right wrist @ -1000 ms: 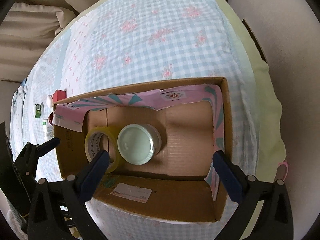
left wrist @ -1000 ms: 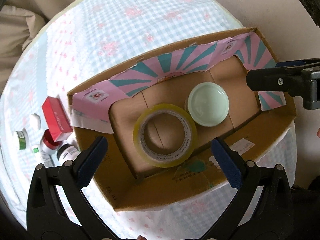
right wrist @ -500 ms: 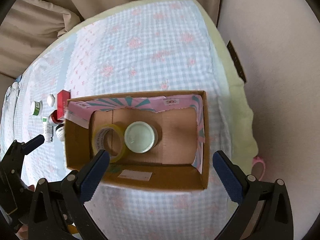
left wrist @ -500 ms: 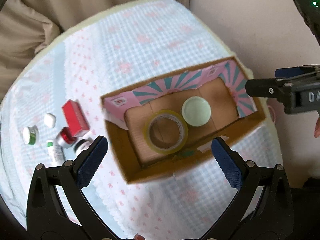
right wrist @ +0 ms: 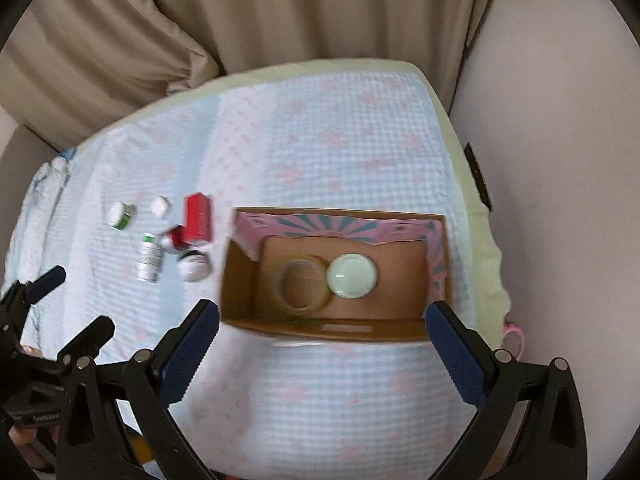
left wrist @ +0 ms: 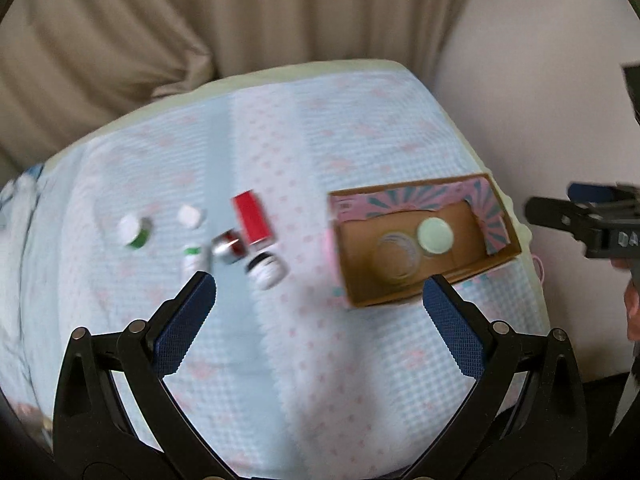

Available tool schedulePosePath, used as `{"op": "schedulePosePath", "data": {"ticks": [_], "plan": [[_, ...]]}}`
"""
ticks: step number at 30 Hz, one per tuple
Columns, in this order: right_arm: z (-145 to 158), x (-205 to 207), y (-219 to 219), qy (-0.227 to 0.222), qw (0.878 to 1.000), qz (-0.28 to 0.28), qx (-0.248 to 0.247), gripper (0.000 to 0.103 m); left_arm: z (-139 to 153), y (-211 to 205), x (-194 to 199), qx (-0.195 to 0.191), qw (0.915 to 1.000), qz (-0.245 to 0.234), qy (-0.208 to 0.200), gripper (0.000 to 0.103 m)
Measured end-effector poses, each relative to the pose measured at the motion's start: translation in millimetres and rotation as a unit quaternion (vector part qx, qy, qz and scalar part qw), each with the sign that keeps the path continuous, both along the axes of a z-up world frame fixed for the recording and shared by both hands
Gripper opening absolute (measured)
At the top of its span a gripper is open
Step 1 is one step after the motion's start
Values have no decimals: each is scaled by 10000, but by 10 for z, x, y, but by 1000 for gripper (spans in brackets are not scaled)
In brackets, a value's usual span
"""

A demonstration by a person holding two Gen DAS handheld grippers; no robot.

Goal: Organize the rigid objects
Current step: 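Lift both tools out of the cardboard box and back over the objects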

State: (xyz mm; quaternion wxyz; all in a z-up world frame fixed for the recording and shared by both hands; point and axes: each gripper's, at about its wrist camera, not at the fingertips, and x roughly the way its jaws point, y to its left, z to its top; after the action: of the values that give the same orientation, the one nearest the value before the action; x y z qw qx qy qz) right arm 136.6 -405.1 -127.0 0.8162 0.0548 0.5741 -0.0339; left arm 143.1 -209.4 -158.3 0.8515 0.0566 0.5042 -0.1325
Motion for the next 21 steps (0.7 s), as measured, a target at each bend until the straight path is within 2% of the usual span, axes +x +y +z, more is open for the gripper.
{"op": "schedulePosePath", "data": {"ticks": [4, 8, 12, 21], "plan": [[180, -187, 497, -249, 9996, 125, 110, 103, 74, 534, -137, -85, 9995, 283, -108, 103], [234, -305, 994, -368, 9989, 261, 125, 103, 138, 1059, -259, -49, 9988, 410, -257, 103], [213, -342, 1443, -451, 9981, 368, 194, 103, 176, 1591, -299, -107, 9979, 540, -346, 103], [76, -242, 2377, -561, 9970, 535, 40, 103, 130, 2593, -101, -118, 9970, 699, -320, 103]]}}
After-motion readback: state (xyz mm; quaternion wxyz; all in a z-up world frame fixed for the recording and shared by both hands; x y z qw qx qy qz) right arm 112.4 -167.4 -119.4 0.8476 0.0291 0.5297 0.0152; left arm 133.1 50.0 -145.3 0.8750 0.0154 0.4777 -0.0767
